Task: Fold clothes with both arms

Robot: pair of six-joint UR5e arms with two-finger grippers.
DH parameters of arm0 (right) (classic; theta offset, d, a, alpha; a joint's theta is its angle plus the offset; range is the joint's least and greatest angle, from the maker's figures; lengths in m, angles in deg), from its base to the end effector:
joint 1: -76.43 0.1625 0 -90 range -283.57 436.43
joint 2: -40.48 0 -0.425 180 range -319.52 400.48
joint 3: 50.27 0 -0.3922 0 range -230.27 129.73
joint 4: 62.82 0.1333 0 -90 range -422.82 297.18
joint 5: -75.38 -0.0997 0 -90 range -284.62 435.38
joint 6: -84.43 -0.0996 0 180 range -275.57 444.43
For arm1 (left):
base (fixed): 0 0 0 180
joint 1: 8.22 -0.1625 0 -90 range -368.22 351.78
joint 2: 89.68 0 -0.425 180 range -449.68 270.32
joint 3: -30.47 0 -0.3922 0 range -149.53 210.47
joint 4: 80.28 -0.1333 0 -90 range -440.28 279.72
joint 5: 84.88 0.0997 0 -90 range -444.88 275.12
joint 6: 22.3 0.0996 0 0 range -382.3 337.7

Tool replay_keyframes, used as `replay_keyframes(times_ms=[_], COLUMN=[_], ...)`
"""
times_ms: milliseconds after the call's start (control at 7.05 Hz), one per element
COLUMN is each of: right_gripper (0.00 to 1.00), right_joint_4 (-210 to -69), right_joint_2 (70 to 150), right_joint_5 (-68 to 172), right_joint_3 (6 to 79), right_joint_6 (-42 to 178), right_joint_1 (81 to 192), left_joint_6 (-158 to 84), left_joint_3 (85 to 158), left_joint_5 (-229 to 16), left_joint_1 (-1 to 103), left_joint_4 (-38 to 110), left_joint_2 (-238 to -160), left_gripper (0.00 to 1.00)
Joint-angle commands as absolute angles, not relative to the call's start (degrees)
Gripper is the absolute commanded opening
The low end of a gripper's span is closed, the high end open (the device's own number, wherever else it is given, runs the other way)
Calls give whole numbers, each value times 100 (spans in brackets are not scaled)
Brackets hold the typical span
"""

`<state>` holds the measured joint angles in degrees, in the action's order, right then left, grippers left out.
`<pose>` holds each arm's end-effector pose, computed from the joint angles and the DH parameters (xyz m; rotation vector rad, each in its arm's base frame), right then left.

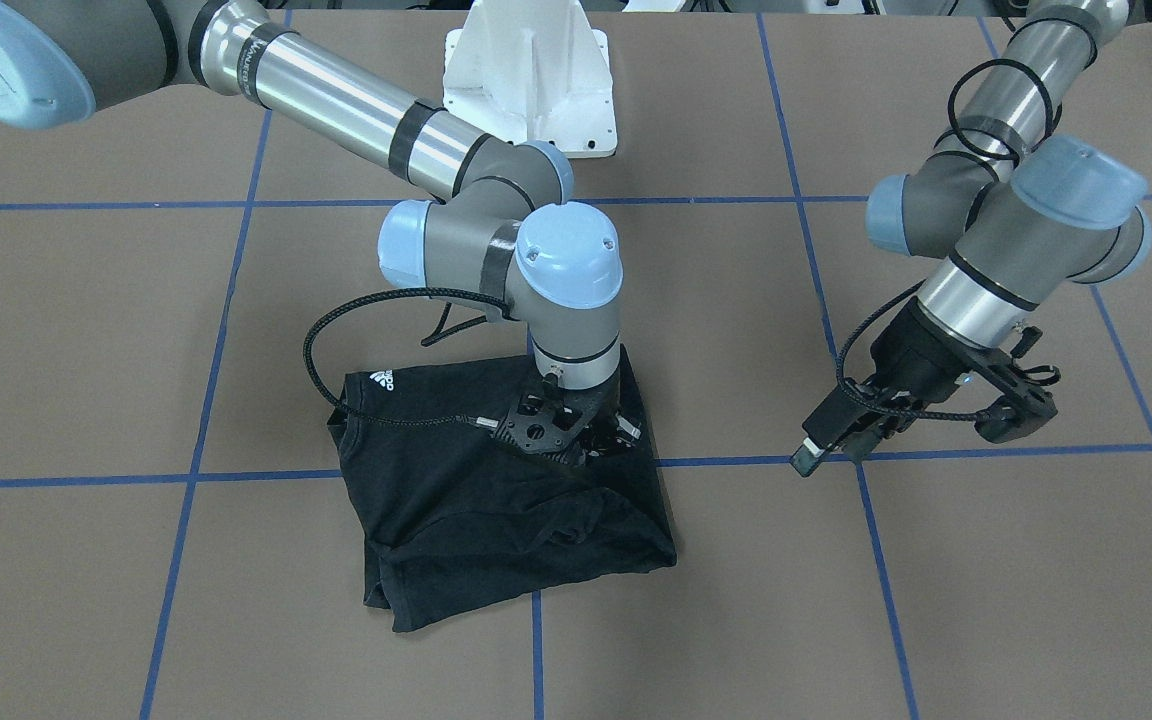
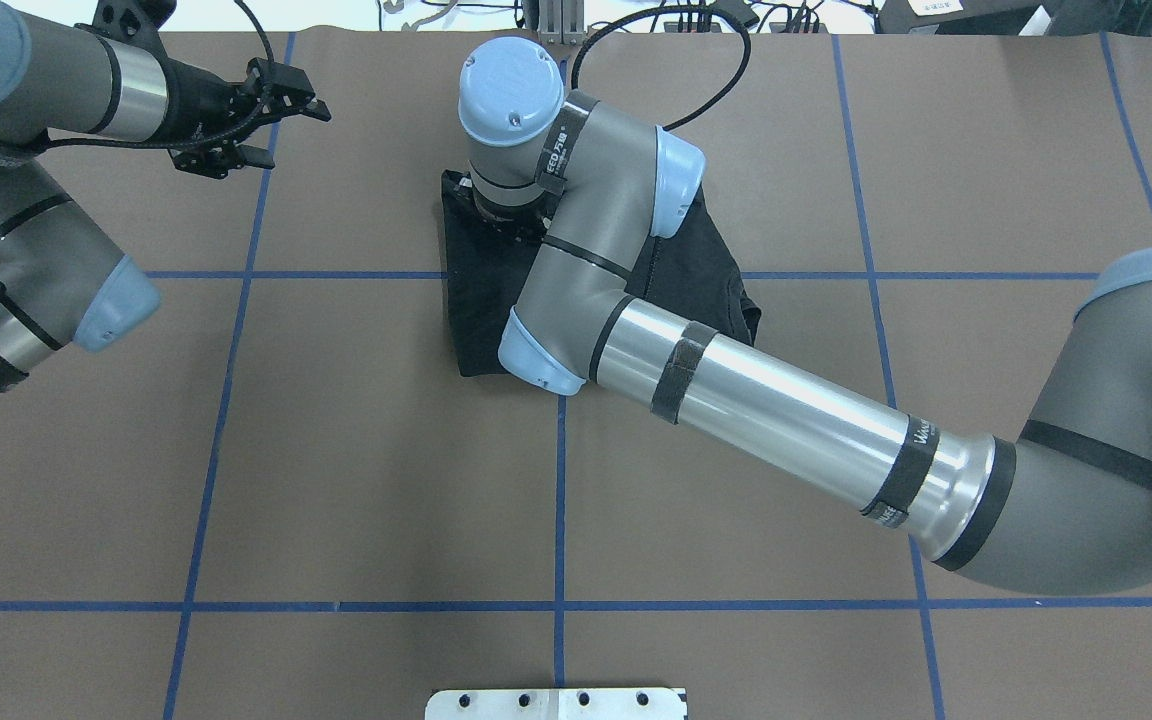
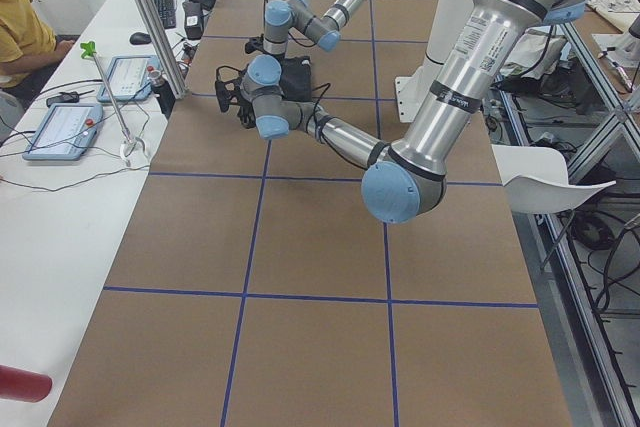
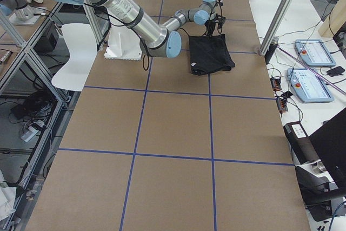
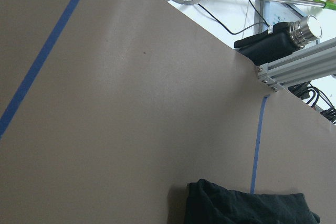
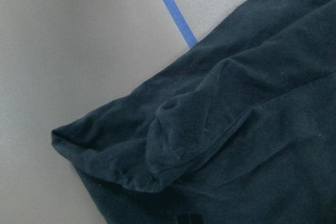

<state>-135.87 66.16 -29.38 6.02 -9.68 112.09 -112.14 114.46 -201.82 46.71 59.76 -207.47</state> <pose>-0.6350 -0.5884 0.1384 -0.0092 -0.8714 0.5435 0.3173 -0.6054 0.3259 0.2099 1.2899 -0.5242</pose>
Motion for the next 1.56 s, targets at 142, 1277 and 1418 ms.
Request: replay_keyframes(times_ms=[142,1277,1418], right_gripper=[0,0,0], right_joint_4=[-13420,-12021,-12134], right_joint_2=[6624,5675,5666], right_joint_5=[-2623,-2946,-3278], right_joint_3=[222,-1556,-1495], right_joint_6=[-900,-883,-735], right_joint_1=[11299,12037,12195], left_joint_6=[-11221,-11221,-11221], left_joint_3=[11431,11440,11466], left_joint_5=[-20187,-20160,-20169], left_joint_1=[4672,4672,4680], left_joint_4=[5982,5982,5982], left_joint_2=[-20710,-20693,-20693], left_gripper=[96,96,97])
